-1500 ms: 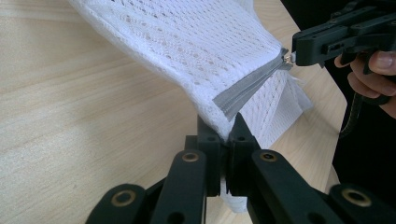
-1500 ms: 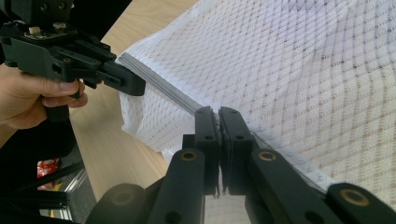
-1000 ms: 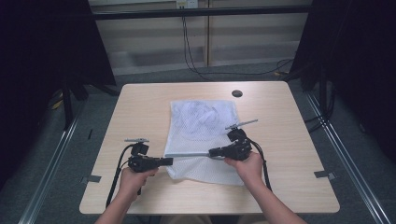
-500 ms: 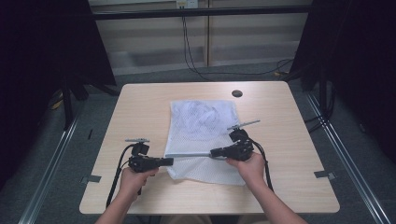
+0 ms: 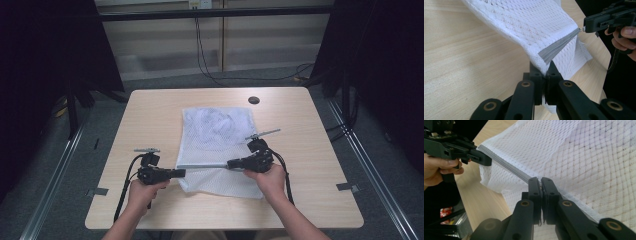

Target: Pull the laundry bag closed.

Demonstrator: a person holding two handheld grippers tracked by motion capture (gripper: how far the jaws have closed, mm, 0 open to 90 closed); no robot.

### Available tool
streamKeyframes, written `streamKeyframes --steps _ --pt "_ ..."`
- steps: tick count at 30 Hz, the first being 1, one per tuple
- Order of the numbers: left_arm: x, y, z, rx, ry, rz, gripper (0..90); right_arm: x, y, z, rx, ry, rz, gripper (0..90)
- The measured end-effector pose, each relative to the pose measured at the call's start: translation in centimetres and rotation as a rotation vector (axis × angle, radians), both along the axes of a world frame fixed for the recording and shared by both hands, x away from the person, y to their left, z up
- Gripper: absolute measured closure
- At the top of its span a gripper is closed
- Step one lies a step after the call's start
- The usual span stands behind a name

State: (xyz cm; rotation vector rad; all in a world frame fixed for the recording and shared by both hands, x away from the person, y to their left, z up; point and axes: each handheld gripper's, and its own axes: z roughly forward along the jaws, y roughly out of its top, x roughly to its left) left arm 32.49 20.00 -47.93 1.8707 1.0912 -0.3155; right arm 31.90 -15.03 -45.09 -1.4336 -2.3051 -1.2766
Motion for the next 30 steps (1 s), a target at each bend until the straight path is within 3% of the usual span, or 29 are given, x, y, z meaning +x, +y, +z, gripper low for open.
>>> streamKeyframes --steps 30 --pt "0.03 0.00 0.04 0.000 -0.005 -0.008 87.4 -0.16 -0.87 -0.06 -0.010 0.000 -0.007 86.9"
